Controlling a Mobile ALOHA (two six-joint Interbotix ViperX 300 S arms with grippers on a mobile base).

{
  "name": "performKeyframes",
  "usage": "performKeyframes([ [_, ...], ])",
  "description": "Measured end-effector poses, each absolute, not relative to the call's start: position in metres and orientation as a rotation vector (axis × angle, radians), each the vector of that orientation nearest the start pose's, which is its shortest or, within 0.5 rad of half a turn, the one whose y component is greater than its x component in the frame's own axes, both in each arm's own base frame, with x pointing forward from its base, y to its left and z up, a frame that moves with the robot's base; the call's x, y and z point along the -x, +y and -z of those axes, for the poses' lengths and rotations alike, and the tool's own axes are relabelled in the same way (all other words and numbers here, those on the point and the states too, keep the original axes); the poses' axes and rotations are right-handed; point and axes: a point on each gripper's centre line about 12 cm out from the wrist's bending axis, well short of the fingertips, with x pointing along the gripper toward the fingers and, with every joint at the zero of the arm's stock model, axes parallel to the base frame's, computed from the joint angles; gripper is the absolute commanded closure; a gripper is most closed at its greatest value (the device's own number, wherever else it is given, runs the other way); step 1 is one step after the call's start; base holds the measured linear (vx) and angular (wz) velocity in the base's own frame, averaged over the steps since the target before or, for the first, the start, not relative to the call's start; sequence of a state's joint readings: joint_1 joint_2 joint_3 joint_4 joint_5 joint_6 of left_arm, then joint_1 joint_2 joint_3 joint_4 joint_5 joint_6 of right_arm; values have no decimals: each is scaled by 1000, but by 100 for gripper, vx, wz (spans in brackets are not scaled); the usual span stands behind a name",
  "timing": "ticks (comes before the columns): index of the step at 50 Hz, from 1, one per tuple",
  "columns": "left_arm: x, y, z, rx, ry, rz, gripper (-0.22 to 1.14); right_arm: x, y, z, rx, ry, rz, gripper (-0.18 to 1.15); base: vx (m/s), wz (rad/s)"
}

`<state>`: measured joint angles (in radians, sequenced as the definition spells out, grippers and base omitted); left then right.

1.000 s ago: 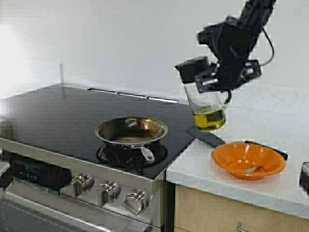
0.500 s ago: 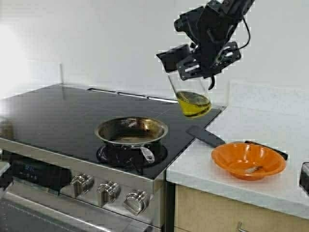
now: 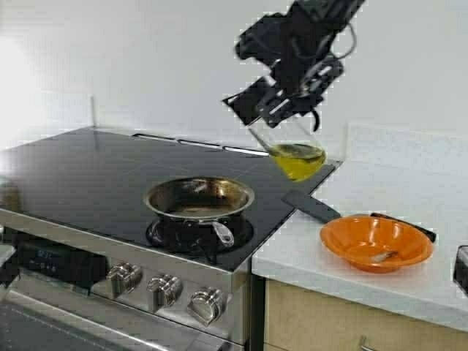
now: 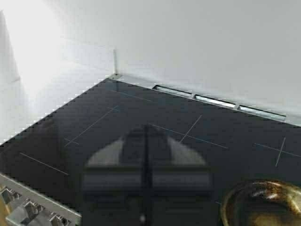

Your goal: Add oil to the pan and cook the shrimp and serve it

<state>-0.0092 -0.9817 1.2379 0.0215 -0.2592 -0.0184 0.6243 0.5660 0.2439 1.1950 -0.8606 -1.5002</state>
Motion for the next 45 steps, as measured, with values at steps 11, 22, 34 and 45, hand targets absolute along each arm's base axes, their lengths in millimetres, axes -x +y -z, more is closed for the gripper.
performKeyframes([
  [11, -192, -2, -268, -2, -3, 15, 89, -460, 247, -86, 971, 349, 84, 90, 0, 0],
  [22, -192, -2, -268, -1, -5, 15, 89, -473, 262, -72, 1159, 348, 82, 90, 0, 0],
  [34, -192, -2, -268, 5, -3, 13, 89, -485, 268, -60, 1270, 348, 98, 90, 0, 0],
  [45, -192, -2, -267, 8, -1, 13, 89, -491, 269, -50, 1360, 354, 125, 90, 0, 0],
])
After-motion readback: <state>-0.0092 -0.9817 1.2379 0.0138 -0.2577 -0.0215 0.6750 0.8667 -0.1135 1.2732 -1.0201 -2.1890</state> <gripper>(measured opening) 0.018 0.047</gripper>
